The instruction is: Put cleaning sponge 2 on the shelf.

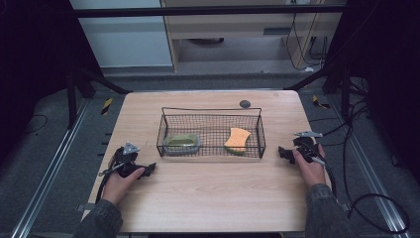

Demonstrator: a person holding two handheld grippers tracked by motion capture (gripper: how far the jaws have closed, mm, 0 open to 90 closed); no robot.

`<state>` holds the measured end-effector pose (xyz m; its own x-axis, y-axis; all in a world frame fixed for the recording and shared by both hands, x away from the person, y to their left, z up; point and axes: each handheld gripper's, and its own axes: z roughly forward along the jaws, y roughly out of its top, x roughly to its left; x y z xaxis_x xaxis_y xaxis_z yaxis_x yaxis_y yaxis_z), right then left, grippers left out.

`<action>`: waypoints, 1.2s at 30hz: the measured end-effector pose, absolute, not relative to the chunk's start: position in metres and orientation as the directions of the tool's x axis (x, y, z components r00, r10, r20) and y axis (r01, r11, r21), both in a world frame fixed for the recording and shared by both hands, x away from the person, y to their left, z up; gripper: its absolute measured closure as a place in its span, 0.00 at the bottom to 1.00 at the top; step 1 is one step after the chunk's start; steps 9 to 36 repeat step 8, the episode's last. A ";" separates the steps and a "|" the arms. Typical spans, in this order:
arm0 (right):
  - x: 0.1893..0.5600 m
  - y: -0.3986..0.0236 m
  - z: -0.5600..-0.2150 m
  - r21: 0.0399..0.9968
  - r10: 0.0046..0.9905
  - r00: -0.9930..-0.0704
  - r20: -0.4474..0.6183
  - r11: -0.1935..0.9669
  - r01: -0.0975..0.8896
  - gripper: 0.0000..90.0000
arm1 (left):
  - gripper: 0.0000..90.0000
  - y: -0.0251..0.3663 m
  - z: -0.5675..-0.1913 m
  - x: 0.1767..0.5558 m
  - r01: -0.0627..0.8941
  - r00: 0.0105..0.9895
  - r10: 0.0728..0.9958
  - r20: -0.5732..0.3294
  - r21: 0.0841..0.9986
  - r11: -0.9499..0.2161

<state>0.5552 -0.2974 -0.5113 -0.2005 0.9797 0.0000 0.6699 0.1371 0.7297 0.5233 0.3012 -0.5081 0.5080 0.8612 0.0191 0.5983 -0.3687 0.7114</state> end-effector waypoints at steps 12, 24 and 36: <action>0.549 -0.294 -0.512 0.726 0.991 -0.131 0.005 0.086 0.682 0.02 | 0.00 0.301 -0.508 0.524 0.598 0.510 0.860 0.021 0.710 -0.372; 0.549 -0.294 -0.512 0.726 0.991 -0.131 0.005 0.086 0.682 0.02 | 0.00 0.301 -0.508 0.524 0.598 0.510 0.860 0.021 0.710 -0.372; 0.549 -0.294 -0.512 0.726 0.991 -0.131 0.005 0.086 0.682 0.02 | 0.00 0.301 -0.508 0.524 0.598 0.510 0.860 0.021 0.710 -0.372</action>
